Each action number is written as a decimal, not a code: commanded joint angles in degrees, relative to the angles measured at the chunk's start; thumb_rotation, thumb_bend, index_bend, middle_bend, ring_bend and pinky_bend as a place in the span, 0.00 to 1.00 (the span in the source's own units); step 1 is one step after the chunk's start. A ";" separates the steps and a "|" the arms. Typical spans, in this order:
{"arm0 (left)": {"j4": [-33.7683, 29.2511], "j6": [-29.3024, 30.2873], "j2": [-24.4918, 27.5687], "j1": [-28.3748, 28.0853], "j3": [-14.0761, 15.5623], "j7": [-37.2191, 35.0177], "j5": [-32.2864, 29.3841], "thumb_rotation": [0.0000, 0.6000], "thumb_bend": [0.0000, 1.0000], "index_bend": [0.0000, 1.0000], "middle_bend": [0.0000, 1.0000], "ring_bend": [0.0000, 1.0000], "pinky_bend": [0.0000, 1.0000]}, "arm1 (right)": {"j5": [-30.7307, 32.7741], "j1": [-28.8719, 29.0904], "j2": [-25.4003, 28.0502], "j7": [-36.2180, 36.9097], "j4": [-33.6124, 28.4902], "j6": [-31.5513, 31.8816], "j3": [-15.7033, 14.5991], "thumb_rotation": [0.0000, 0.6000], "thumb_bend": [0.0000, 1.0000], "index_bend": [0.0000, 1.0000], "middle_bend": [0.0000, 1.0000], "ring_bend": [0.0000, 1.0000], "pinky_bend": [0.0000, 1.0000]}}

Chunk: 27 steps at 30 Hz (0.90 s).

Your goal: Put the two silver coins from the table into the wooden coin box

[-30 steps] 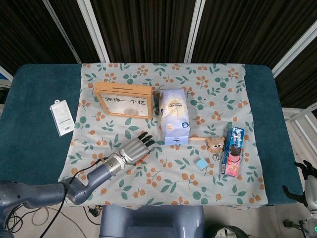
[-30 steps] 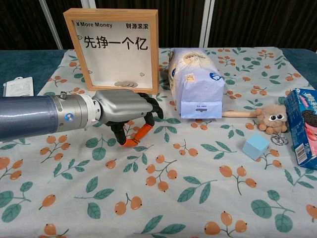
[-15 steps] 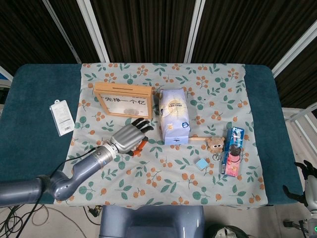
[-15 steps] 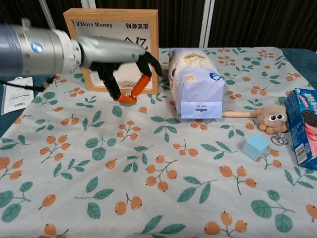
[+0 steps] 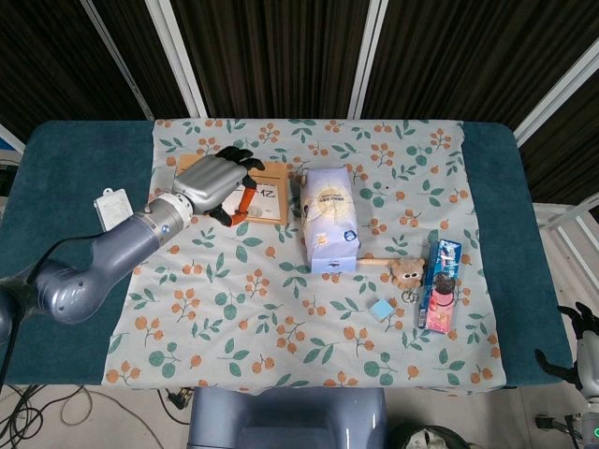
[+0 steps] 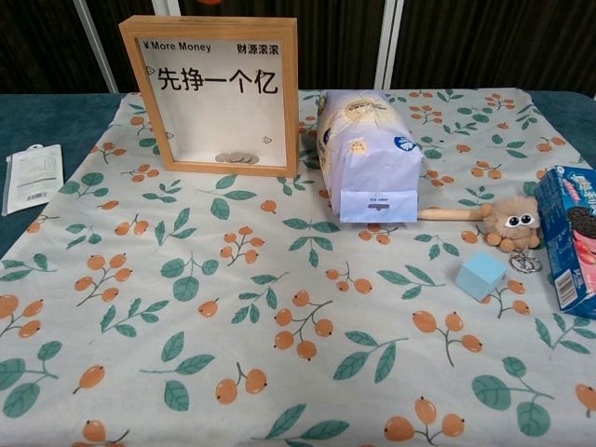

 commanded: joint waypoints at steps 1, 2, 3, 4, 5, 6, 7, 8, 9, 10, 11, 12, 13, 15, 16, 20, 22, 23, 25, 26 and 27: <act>5.64 -1.73 0.22 -5.24 4.94 -1.09 -5.90 1.00 0.62 0.68 0.14 0.00 0.00 | 0.05 0.02 -0.02 -0.04 0.01 -0.01 0.00 1.00 0.37 0.19 0.05 0.04 0.00; 7.39 -1.63 -0.68 -6.29 6.09 -1.51 -7.26 1.00 0.61 0.68 0.14 0.00 0.00 | 0.09 0.04 -0.05 -0.08 0.02 -0.03 -0.01 1.00 0.37 0.19 0.05 0.04 0.00; 8.75 -1.56 -1.49 -7.00 6.92 -1.74 -8.09 1.00 0.61 0.68 0.14 0.00 0.00 | 0.13 0.06 -0.08 -0.13 0.04 -0.04 -0.01 1.00 0.37 0.19 0.05 0.04 0.00; 10.10 -1.46 -2.36 -7.67 7.69 -1.92 -8.78 1.00 0.61 0.68 0.14 0.00 0.00 | 0.17 0.08 -0.11 -0.18 0.03 -0.01 0.01 1.00 0.37 0.19 0.05 0.04 0.00; 11.45 -1.32 -3.28 -8.26 8.48 -2.01 -9.33 1.00 0.61 0.68 0.14 0.00 0.00 | 0.19 0.09 -0.12 -0.24 0.01 0.03 0.01 1.00 0.37 0.19 0.05 0.04 0.00; 12.92 -1.26 -4.31 -8.85 9.43 -1.90 -9.77 1.00 0.61 0.68 0.14 0.00 0.00 | 0.20 0.08 -0.12 -0.28 -0.02 0.08 0.01 1.00 0.37 0.19 0.05 0.04 0.00; 14.60 -1.31 -5.53 -9.68 10.69 -1.66 -10.30 1.00 0.61 0.68 0.14 0.00 0.00 | 0.20 0.03 -0.13 -0.29 -0.05 0.19 0.00 1.00 0.37 0.19 0.05 0.04 0.00; 15.67 -1.26 -6.36 -10.26 11.60 -1.42 -10.60 1.00 0.61 0.68 0.14 0.00 0.00 | 0.19 0.00 -0.12 -0.31 -0.07 0.27 0.00 1.00 0.37 0.19 0.05 0.04 0.00; 16.56 -1.13 -7.11 -10.79 12.49 -1.12 -10.81 1.00 0.61 0.68 0.14 0.00 0.00 | 0.20 -0.03 -0.12 -0.30 -0.09 0.36 0.01 1.00 0.37 0.19 0.05 0.04 0.00; 17.30 -0.92 -7.78 -11.28 13.34 -0.83 -11.00 1.00 0.61 0.68 0.14 0.00 0.00 | 0.20 -0.07 -0.12 -0.28 -0.09 0.44 0.02 1.00 0.37 0.19 0.05 0.04 0.00; 18.02 -0.52 -8.53 -11.80 14.31 -0.53 -11.26 1.00 0.61 0.68 0.14 0.00 0.00 | 0.22 -0.08 -0.12 -0.25 -0.07 0.48 0.05 1.00 0.37 0.19 0.05 0.04 0.00; 18.41 -0.21 -9.01 -12.12 14.90 -0.42 -11.50 1.00 0.61 0.68 0.14 0.00 0.00 | 0.23 -0.07 -0.11 -0.24 -0.05 0.45 0.05 1.00 0.37 0.19 0.05 0.04 0.00; 18.69 0.04 -9.39 -12.39 15.42 -0.37 -11.75 1.00 0.61 0.68 0.14 0.00 0.00 | 0.23 -0.06 -0.11 -0.24 -0.05 0.41 0.04 1.00 0.37 0.19 0.05 0.04 0.00; 19.13 0.52 -10.03 -12.78 16.40 -0.28 -12.18 1.00 0.61 0.68 0.14 0.00 0.00 | 0.24 -0.05 -0.08 -0.21 -0.07 0.35 0.03 1.00 0.37 0.19 0.05 0.04 0.00; 19.30 0.78 -10.29 -12.96 16.89 -0.14 -12.29 1.00 0.61 0.68 0.14 0.00 0.00 | 0.23 -0.04 -0.07 -0.21 -0.07 0.33 0.02 1.00 0.37 0.19 0.05 0.04 0.00; 20.14 2.28 -11.63 -13.44 18.89 0.54 -12.98 1.00 0.61 0.67 0.12 0.00 0.00 | 0.20 -0.03 -0.05 -0.19 -0.06 0.24 -0.01 1.00 0.37 0.19 0.05 0.04 0.00; 21.07 3.58 -12.90 -13.34 19.30 0.59 -13.37 1.00 0.61 0.66 0.11 0.00 0.00 | 0.24 -0.07 -0.10 -0.09 -0.06 0.27 -0.01 1.00 0.37 0.19 0.05 0.04 0.00; 21.50 4.26 -13.46 -13.23 19.24 0.55 -13.40 1.00 0.61 0.66 0.11 0.00 0.00 | 0.21 -0.08 -0.12 -0.13 -0.14 0.28 -0.04 1.00 0.37 0.19 0.05 0.04 0.00; 22.14 5.08 -14.29 -12.99 18.92 0.37 -13.38 1.00 0.61 0.65 0.11 0.00 0.00 | 0.12 -0.08 -0.12 -0.31 -0.27 0.25 -0.18 1.00 0.37 0.19 0.05 0.04 0.00; 22.40 5.26 -14.57 -12.89 18.73 0.25 -13.38 1.00 0.61 0.64 0.11 0.00 0.00 | 0.06 -0.09 -0.12 -0.37 -0.30 0.27 -0.22 1.00 0.37 0.19 0.05 0.04 0.00; 22.74 5.16 -14.86 -12.82 18.61 0.19 -13.43 1.00 0.61 0.63 0.11 0.00 0.00 | 0.03 -0.11 -0.10 -0.39 -0.34 0.34 -0.23 1.00 0.37 0.19 0.05 0.04 0.00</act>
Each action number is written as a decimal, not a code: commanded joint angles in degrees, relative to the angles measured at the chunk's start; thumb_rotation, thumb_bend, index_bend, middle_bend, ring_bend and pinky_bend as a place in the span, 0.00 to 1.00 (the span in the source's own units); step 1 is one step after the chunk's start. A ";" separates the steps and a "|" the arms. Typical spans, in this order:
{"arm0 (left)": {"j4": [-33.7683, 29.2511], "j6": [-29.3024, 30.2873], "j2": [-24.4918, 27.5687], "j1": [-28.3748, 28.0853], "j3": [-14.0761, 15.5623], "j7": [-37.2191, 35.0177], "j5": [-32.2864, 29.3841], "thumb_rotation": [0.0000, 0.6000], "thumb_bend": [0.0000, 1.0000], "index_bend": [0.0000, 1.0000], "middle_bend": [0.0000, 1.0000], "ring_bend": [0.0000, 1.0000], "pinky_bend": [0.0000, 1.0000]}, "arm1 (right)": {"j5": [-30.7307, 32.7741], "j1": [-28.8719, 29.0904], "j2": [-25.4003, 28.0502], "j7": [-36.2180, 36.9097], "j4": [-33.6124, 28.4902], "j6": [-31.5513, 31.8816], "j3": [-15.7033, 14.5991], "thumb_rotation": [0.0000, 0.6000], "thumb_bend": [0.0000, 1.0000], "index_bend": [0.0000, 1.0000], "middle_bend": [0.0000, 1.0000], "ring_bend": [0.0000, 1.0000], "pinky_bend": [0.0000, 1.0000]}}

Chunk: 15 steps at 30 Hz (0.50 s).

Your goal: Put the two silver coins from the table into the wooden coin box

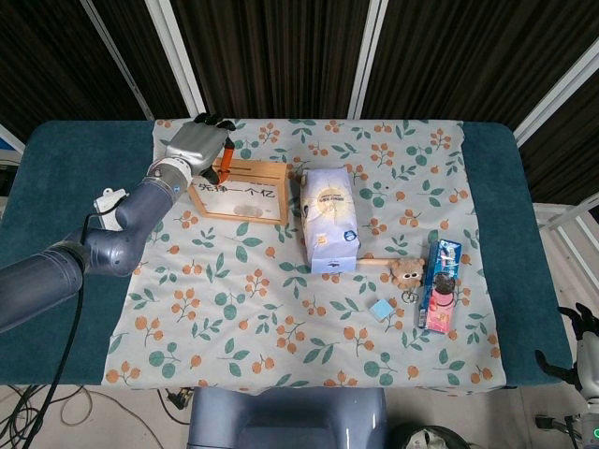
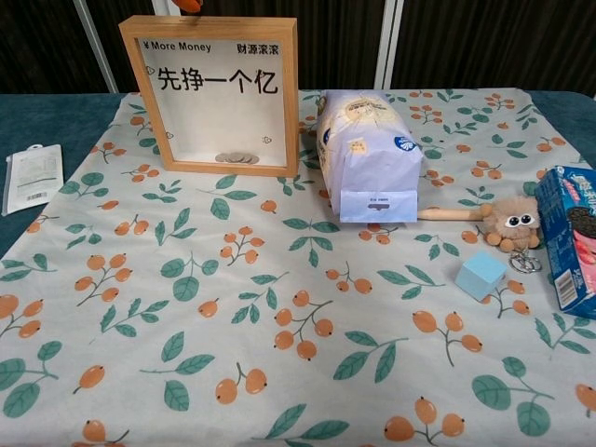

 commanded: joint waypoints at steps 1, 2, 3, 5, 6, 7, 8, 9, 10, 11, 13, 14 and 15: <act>0.96 -0.07 -0.81 0.19 -0.25 -0.12 -0.30 1.00 0.61 0.63 0.11 0.00 0.00 | 0.00 -0.02 0.01 -0.02 -0.03 0.10 0.01 1.00 0.37 0.19 0.05 0.04 0.00; 1.28 -0.41 -0.96 0.09 -0.10 0.01 -0.49 1.00 0.61 0.62 0.11 0.00 0.00 | 0.06 -0.02 0.00 -0.01 -0.02 0.13 0.05 1.00 0.37 0.19 0.05 0.04 0.00; 1.61 -0.69 -1.15 -0.02 0.07 0.16 -0.68 1.00 0.61 0.62 0.11 0.00 0.00 | 0.12 -0.01 0.00 -0.01 0.00 0.13 0.08 1.00 0.37 0.19 0.05 0.04 0.00; 2.22 -0.95 -1.55 -0.18 0.24 0.29 -1.07 1.00 0.61 0.61 0.11 0.00 0.00 | 0.19 -0.01 0.02 0.00 0.05 0.13 0.10 1.00 0.37 0.19 0.05 0.04 0.00; 2.40 -0.98 -1.67 -0.21 0.22 0.26 -1.18 1.00 0.61 0.61 0.11 0.00 0.00 | 0.17 -0.03 0.02 0.05 0.07 0.15 0.11 1.00 0.37 0.19 0.05 0.04 0.00; 2.56 -1.04 -1.76 -0.24 0.21 0.24 -1.29 1.00 0.61 0.61 0.11 0.00 0.00 | 0.15 -0.04 0.03 0.07 0.07 0.16 0.10 1.00 0.37 0.19 0.05 0.04 0.00; 2.72 -1.12 -1.84 -0.29 0.23 0.24 -1.41 1.00 0.61 0.60 0.11 0.00 0.00 | 0.14 -0.05 0.03 0.08 0.08 0.16 0.10 1.00 0.37 0.19 0.05 0.04 0.00; 2.93 -1.21 -1.96 -0.36 0.22 0.21 -1.59 1.00 0.61 0.60 0.10 0.00 0.00 | 0.16 -0.04 0.03 0.09 0.08 0.16 0.11 1.00 0.37 0.19 0.05 0.04 0.00; 3.06 -1.29 -2.04 -0.41 0.18 0.16 -1.70 1.00 0.61 0.60 0.10 0.00 0.00 | 0.18 -0.03 0.03 0.09 0.09 0.14 0.12 1.00 0.37 0.19 0.05 0.04 0.00; 3.15 -1.40 -2.12 -0.46 0.15 0.13 -1.76 1.00 0.61 0.59 0.10 0.00 0.00 | 0.20 -0.02 0.03 0.07 0.10 0.13 0.13 1.00 0.37 0.19 0.05 0.04 0.00; 3.33 -1.53 -2.33 -0.58 0.19 0.23 -1.70 1.00 0.60 0.58 0.10 0.00 0.00 | 0.21 -0.02 0.02 0.06 0.11 0.13 0.12 1.00 0.37 0.19 0.05 0.04 0.00; 3.46 -1.59 -2.51 -0.66 0.20 0.27 -1.69 1.00 0.60 0.57 0.10 0.00 0.00 | 0.21 -0.02 0.02 0.05 0.11 0.13 0.11 1.00 0.37 0.19 0.05 0.04 0.00; 3.60 -1.61 -2.66 -0.72 0.22 0.29 -1.72 1.00 0.60 0.57 0.10 0.00 0.00 | 0.23 -0.02 0.01 0.04 0.10 0.13 0.12 1.00 0.37 0.19 0.05 0.04 0.00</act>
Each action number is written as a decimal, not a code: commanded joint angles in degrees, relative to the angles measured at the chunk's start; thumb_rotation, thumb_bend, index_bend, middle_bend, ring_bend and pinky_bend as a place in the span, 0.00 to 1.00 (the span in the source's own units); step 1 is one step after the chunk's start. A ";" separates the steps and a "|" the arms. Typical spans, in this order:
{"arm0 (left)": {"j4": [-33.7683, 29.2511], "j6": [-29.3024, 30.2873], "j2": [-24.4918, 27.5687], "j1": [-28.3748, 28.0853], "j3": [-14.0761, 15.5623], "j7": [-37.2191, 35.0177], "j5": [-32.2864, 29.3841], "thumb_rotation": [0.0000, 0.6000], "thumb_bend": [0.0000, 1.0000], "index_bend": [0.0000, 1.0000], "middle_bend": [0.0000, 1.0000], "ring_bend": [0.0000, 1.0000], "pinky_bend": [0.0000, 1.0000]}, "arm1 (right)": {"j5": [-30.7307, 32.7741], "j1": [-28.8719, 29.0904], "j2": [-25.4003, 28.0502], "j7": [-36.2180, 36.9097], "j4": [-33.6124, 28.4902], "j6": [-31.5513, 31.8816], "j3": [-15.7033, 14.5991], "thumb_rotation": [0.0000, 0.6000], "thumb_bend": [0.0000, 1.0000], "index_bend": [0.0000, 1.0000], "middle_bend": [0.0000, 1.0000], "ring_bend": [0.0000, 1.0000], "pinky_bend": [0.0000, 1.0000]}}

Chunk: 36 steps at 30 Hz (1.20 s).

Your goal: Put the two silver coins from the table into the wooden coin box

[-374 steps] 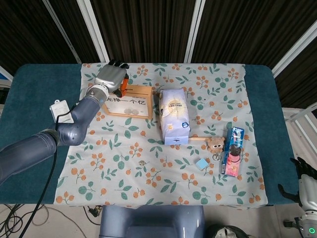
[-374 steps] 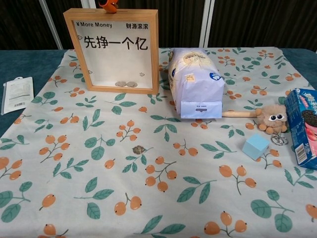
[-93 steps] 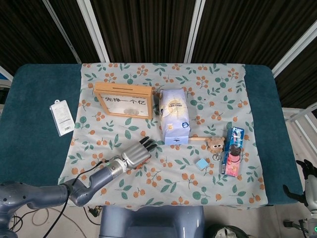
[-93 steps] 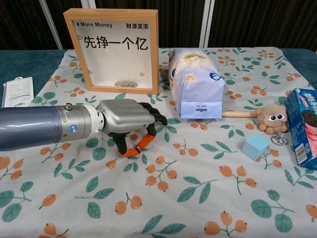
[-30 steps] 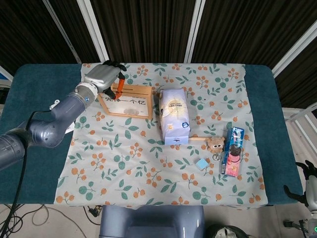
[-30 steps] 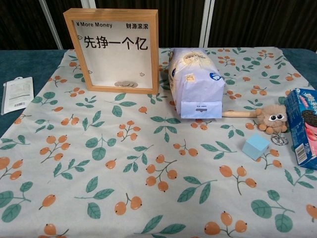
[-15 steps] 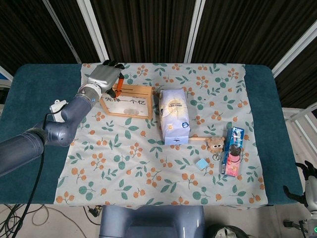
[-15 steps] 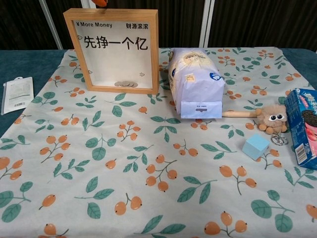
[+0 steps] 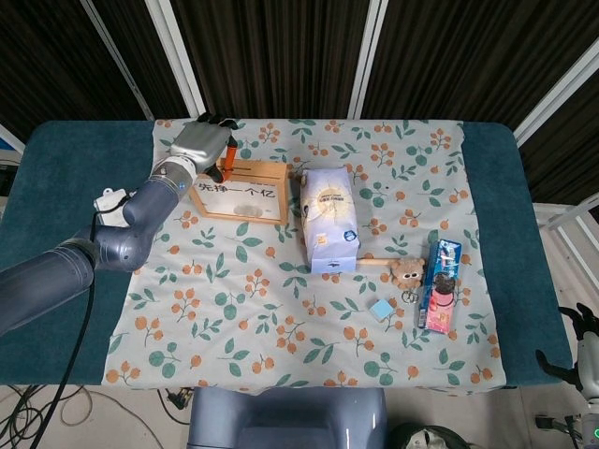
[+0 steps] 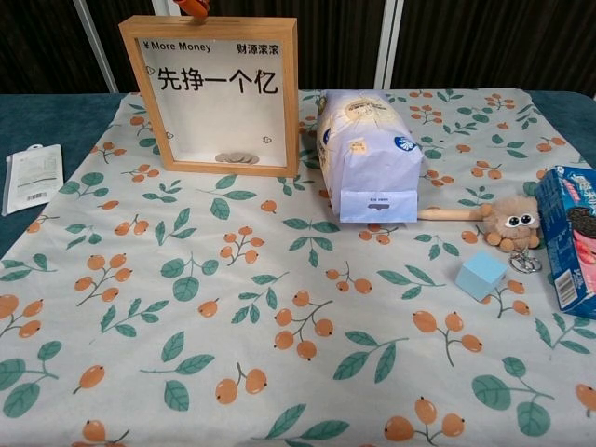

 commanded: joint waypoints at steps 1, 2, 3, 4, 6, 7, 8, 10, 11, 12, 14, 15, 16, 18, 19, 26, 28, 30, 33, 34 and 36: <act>0.36 -0.04 -0.41 -0.18 0.04 0.08 -0.08 1.00 0.60 0.56 0.10 0.00 0.00 | 0.03 0.00 -0.01 0.00 -0.01 0.00 0.01 1.00 0.37 0.19 0.05 0.04 0.00; 0.53 0.04 -0.61 -0.23 0.03 0.10 -0.13 1.00 0.59 0.56 0.10 0.00 0.00 | -0.02 -0.02 0.03 0.05 -0.03 0.05 0.02 1.00 0.37 0.19 0.05 0.04 0.00; 0.74 0.11 -0.83 -0.28 0.05 0.13 -0.23 1.00 0.59 0.56 0.10 0.00 0.00 | -0.03 -0.04 0.05 0.08 -0.01 0.06 0.03 1.00 0.37 0.19 0.05 0.04 0.00; 1.05 0.13 -1.11 -0.38 0.06 0.16 -0.43 1.00 0.59 0.56 0.10 0.00 0.00 | -0.02 -0.04 0.03 0.13 -0.01 0.07 0.05 1.00 0.37 0.19 0.05 0.04 0.00; 1.33 0.06 -1.33 -0.49 0.08 0.17 -0.68 1.00 0.59 0.56 0.10 0.00 0.00 | 0.02 -0.03 0.02 0.15 0.03 0.06 0.07 1.00 0.37 0.19 0.05 0.04 0.00; 1.41 0.04 -1.40 -0.54 0.07 0.18 -0.72 1.00 0.59 0.56 0.10 0.00 0.00 | 0.03 -0.03 0.02 0.14 0.05 0.06 0.07 1.00 0.37 0.19 0.05 0.04 0.00; 1.56 0.04 -1.52 -0.62 0.07 0.22 -0.81 1.00 0.59 0.55 0.10 0.00 0.00 | 0.07 -0.04 0.04 0.17 0.06 0.08 0.09 1.00 0.37 0.19 0.05 0.04 0.00; 1.85 0.01 -1.75 -0.79 0.19 0.37 -1.05 1.00 0.59 0.55 0.10 0.00 0.00 | 0.11 -0.03 0.07 0.21 0.05 0.06 0.13 1.00 0.37 0.19 0.05 0.04 0.00; 1.97 -0.04 -1.83 -0.89 0.29 0.43 -1.28 1.00 0.59 0.55 0.10 0.00 0.00 | 0.15 -0.02 0.08 0.18 0.07 0.01 0.12 1.00 0.37 0.19 0.05 0.04 0.00; 2.12 -0.05 -1.92 -0.98 0.36 0.46 -1.53 1.00 0.59 0.55 0.10 0.00 0.00 | 0.18 0.00 0.09 0.17 0.07 -0.03 0.12 1.00 0.37 0.19 0.05 0.04 0.00; 2.38 -0.08 -2.09 -1.14 0.49 0.52 -2.00 1.00 0.59 0.55 0.10 0.00 0.00 | 0.20 0.02 0.08 0.16 0.06 -0.05 0.13 1.00 0.37 0.19 0.05 0.04 0.00; 2.47 -0.06 -2.17 -1.20 0.54 0.56 -2.14 1.00 0.59 0.55 0.10 0.00 0.00 | 0.19 0.02 0.09 0.14 0.06 -0.06 0.11 1.00 0.37 0.19 0.05 0.04 0.00; 2.54 -0.04 -2.24 -1.25 0.57 0.60 -2.23 1.00 0.59 0.55 0.10 0.00 0.00 | 0.18 0.01 0.09 0.15 0.06 -0.05 0.11 1.00 0.37 0.19 0.05 0.04 0.00; 2.65 -0.11 -2.37 -1.36 0.66 0.70 -2.39 1.00 0.59 0.54 0.10 0.00 0.00 | 0.18 -0.01 0.07 0.17 0.08 0.01 0.13 1.00 0.37 0.19 0.05 0.04 0.00; 2.72 -0.16 -2.43 -1.40 0.72 0.74 -2.46 1.00 0.59 0.54 0.10 0.00 0.00 | 0.18 -0.01 0.09 0.15 0.09 0.03 0.14 1.00 0.37 0.19 0.05 0.04 0.00; 3.56 -0.60 -3.03 -1.58 0.87 0.72 -2.87 1.00 0.59 0.53 0.10 0.00 0.00 | 0.26 -0.04 0.03 0.08 0.09 0.20 0.18 1.00 0.37 0.19 0.05 0.04 0.00; 3.67 -0.64 -3.10 -1.59 0.88 0.66 -2.89 1.00 0.59 0.52 0.10 0.00 0.00 | 0.28 -0.04 0.01 0.07 0.10 0.25 0.22 1.00 0.37 0.19 0.05 0.04 0.00; 3.67 -0.66 -3.11 -1.62 0.92 0.67 -2.86 1.00 0.58 0.51 0.10 0.00 0.00 | 0.25 -0.05 0.01 0.05 0.12 0.25 0.19 1.00 0.37 0.19 0.05 0.04 0.00; 3.73 -0.70 -3.18 -1.66 0.99 0.67 -2.86 1.00 0.58 0.51 0.10 0.00 0.00 | 0.23 -0.05 0.00 0.08 0.10 0.26 0.22 1.00 0.37 0.19 0.05 0.04 0.00; 3.77 -0.71 -3.23 -1.67 0.99 0.65 -2.86 1.00 0.58 0.50 0.10 0.00 0.00 | 0.24 -0.04 -0.02 0.06 0.12 0.28 0.23 1.00 0.37 0.19 0.05 0.04 0.00; 3.87 -0.73 -3.31 -1.69 1.01 0.63 -2.86 1.00 0.57 0.50 0.10 0.00 0.00 | 0.24 -0.06 -0.03 0.07 0.12 0.31 0.24 1.00 0.37 0.19 0.05 0.04 0.00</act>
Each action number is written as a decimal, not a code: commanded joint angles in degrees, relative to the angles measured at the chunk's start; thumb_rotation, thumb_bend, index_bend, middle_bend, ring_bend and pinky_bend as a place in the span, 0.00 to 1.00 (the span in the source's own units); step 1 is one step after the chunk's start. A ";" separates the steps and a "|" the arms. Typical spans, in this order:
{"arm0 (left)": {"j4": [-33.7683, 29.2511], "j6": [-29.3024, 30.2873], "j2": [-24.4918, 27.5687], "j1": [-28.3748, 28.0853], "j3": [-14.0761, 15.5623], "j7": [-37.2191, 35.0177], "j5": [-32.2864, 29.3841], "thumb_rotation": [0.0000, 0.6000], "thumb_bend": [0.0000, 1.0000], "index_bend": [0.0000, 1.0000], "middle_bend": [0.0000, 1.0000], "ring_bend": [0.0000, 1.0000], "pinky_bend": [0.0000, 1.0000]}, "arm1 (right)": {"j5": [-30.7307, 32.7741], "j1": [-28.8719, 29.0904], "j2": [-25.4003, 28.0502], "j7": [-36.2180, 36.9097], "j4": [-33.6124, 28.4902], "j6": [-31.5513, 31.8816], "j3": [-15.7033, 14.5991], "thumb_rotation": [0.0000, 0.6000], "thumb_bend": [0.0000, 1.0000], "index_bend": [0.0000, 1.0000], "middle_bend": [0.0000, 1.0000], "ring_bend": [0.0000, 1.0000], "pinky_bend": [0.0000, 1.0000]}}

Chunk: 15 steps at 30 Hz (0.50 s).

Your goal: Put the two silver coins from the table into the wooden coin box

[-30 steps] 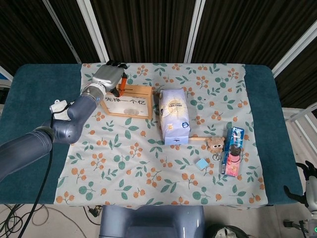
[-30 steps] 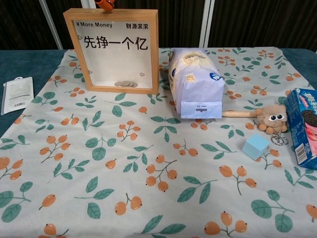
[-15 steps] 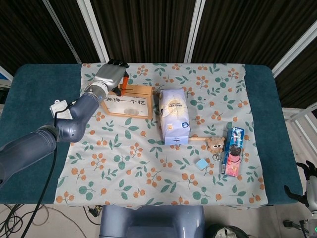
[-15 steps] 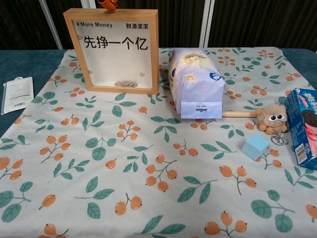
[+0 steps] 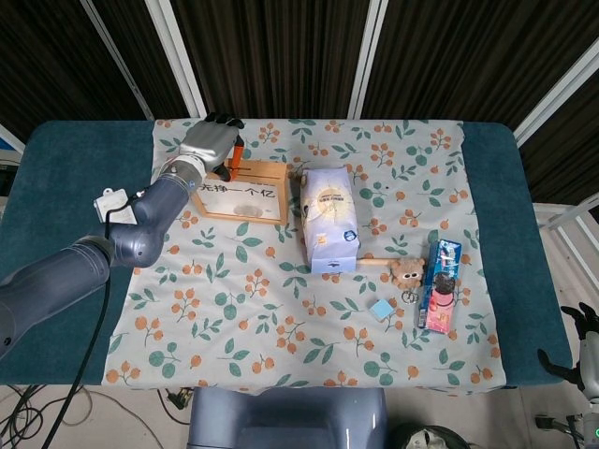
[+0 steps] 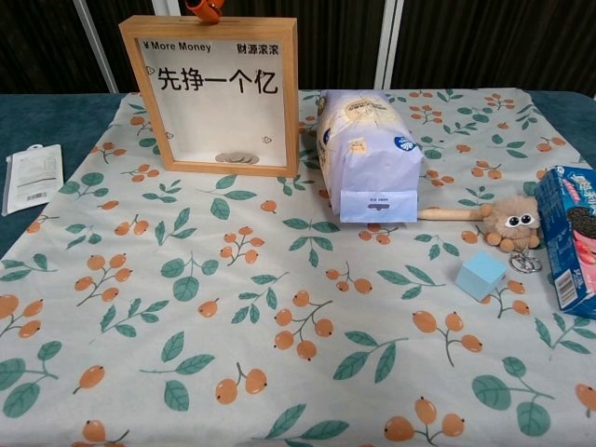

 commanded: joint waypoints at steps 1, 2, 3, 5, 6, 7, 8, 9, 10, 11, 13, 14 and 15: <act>0.17 -0.06 -0.15 -0.04 0.06 0.02 -0.02 1.00 0.57 0.49 0.10 0.00 0.00 | 0.01 -0.02 -0.01 0.03 -0.01 0.03 0.02 1.00 0.37 0.19 0.05 0.04 0.00; 0.28 -0.11 -0.23 -0.08 0.12 0.03 -0.08 1.00 0.56 0.49 0.10 0.00 0.00 | 0.00 -0.02 0.00 0.02 0.00 0.03 0.01 1.00 0.37 0.19 0.05 0.04 0.00; 0.33 -0.17 -0.28 -0.11 0.17 0.05 -0.15 1.00 0.56 0.48 0.10 0.00 0.00 | 0.00 -0.03 0.01 0.02 0.01 0.04 0.01 1.00 0.37 0.19 0.05 0.04 0.00; 0.43 -0.28 -0.38 -0.23 0.28 0.11 -0.22 1.00 0.56 0.48 0.10 0.00 0.00 | -0.04 -0.04 0.03 0.05 -0.04 0.04 0.01 1.00 0.37 0.19 0.05 0.04 0.00; 0.44 -0.28 -0.40 -0.27 0.32 0.15 -0.21 1.00 0.56 0.48 0.10 0.00 0.00 | -0.03 -0.04 0.03 0.04 -0.04 0.02 0.01 1.00 0.37 0.19 0.05 0.04 0.00; 0.47 -0.22 -0.43 -0.32 0.33 0.17 -0.20 1.00 0.56 0.47 0.10 0.00 0.00 | -0.03 -0.03 0.02 0.04 -0.02 0.00 0.00 1.00 0.37 0.19 0.05 0.04 0.00; 0.48 -0.18 -0.45 -0.34 0.33 0.17 -0.20 1.00 0.56 0.47 0.10 0.00 0.00 | -0.04 -0.03 0.01 0.03 -0.01 -0.01 -0.01 1.00 0.37 0.19 0.05 0.04 0.00; 0.46 -0.14 -0.44 -0.39 0.30 0.15 -0.23 1.00 0.56 0.47 0.10 0.00 0.00 | -0.01 -0.03 0.01 0.05 -0.01 -0.02 0.01 1.00 0.37 0.19 0.05 0.04 0.00; 0.43 -0.12 -0.42 -0.44 0.29 0.14 -0.27 1.00 0.56 0.47 0.10 0.00 0.00 | 0.00 -0.03 0.02 0.08 -0.01 -0.01 0.02 1.00 0.37 0.19 0.05 0.04 0.00; 0.38 -0.08 -0.39 -0.49 0.29 0.15 -0.29 1.00 0.56 0.47 0.10 0.00 0.00 | 0.03 -0.03 0.09 0.12 -0.05 -0.01 0.07 1.00 0.37 0.19 0.05 0.04 0.00; 0.25 -0.02 -0.31 -0.59 0.31 0.20 -0.32 1.00 0.55 0.46 0.10 0.00 0.00 | 0.06 0.00 0.09 0.10 -0.04 -0.11 0.05 1.00 0.37 0.19 0.05 0.04 0.00; 0.20 0.01 -0.30 -0.63 0.33 0.21 -0.36 1.00 0.55 0.46 0.10 0.00 0.00 | 0.07 0.01 0.11 0.11 -0.04 -0.13 0.07 1.00 0.37 0.19 0.05 0.04 0.00; 0.17 0.02 -0.30 -0.67 0.38 0.23 -0.41 1.00 0.54 0.46 0.10 0.00 0.00 | 0.05 0.02 0.11 0.11 -0.04 -0.16 0.05 1.00 0.37 0.19 0.05 0.04 0.00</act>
